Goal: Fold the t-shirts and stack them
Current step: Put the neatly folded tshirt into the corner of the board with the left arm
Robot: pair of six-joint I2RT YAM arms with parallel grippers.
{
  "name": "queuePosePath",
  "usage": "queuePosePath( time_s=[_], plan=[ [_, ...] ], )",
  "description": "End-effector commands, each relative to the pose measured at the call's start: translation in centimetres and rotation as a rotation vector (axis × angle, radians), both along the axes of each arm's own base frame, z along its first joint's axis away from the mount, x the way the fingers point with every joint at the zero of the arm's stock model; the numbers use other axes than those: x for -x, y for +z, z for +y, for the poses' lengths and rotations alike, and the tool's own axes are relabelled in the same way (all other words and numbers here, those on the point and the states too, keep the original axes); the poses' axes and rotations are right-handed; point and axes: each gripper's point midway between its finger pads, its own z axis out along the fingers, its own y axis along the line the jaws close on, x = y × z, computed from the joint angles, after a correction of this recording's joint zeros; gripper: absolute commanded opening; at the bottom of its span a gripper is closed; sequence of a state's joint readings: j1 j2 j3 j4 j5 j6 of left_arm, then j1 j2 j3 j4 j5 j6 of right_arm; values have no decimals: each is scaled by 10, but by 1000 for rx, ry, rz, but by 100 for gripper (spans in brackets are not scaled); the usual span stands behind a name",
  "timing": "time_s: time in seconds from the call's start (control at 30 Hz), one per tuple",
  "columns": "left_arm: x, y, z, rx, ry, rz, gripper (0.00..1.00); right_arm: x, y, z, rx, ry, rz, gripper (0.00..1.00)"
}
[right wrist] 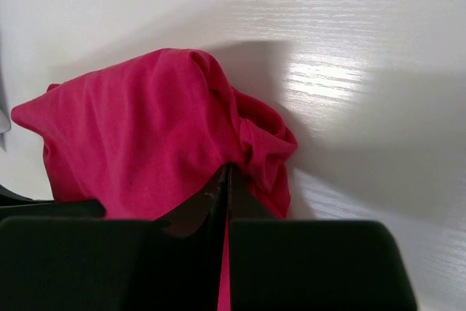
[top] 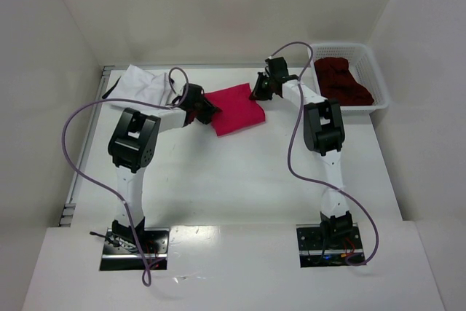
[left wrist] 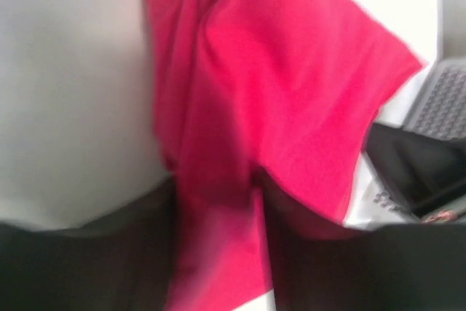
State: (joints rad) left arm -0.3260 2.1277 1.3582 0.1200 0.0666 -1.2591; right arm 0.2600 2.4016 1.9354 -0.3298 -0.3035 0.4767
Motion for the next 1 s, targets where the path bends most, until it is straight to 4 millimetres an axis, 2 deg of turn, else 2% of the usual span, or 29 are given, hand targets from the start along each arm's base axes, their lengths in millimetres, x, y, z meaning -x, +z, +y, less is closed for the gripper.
queuePosePath(
  time_s=[0.0,0.07,0.1,0.2,0.3,0.33,0.37,0.4,0.47,0.5,0.53,0.6,0.63,0.67,0.7,0.73,0.77,0.87,0.9,0.93,0.97],
  plan=[
    [17,-45,11,-88,12,127,45,-6,9,15,-4,38,-39,5],
    [18,-49,11,-108,-6,131,29,-6,9,16,-4,38,-39,5],
    [13,-44,10,-118,-22,110,13,-6,9,17,-10,45,-38,5],
    [12,-48,15,-183,-48,128,0,-3,7,16,-7,45,-26,4],
    [11,-40,18,-223,-74,120,0,-2,16,15,-3,51,-35,4],
    [9,-36,23,-237,-84,105,0,-2,25,14,3,44,-41,4],
    [1,-23,21,-244,-99,65,0,-1,33,13,3,44,-42,6],
    [-5,-14,34,-253,-104,60,0,-2,58,14,-8,43,-84,20],
    [-13,-2,45,-322,-188,36,0,3,88,17,-33,71,-132,43],
    [-24,20,51,-348,-206,7,0,8,119,15,-37,79,-181,58],
    [-31,29,66,-373,-207,-2,0,11,136,13,-34,86,-208,77],
    [-36,41,87,-439,-236,-7,0,22,158,8,-28,83,-238,94],
    [-40,47,96,-455,-237,-18,0,29,192,3,-33,70,-301,100],
    [-51,67,116,-468,-209,-51,0,40,190,1,-29,70,-286,100],
    [-53,72,128,-493,-216,-57,0,44,199,-3,-32,54,-304,100],
    [-53,76,137,-500,-224,-56,0,53,228,-5,-49,52,-369,100],
    [-56,82,155,-505,-208,-56,0,63,219,-8,-55,43,-341,100],
    [-63,93,185,-556,-217,-51,0,84,227,-15,-71,21,-355,100],
    [-61,88,188,-576,-230,-28,0,89,228,-16,-80,14,-352,100],
    [-67,101,198,-605,-221,-54,0,95,217,-19,-73,0,-325,100],
    [-68,100,200,-621,-226,-51,0,99,223,-20,-78,0,-341,100]
  ],
)
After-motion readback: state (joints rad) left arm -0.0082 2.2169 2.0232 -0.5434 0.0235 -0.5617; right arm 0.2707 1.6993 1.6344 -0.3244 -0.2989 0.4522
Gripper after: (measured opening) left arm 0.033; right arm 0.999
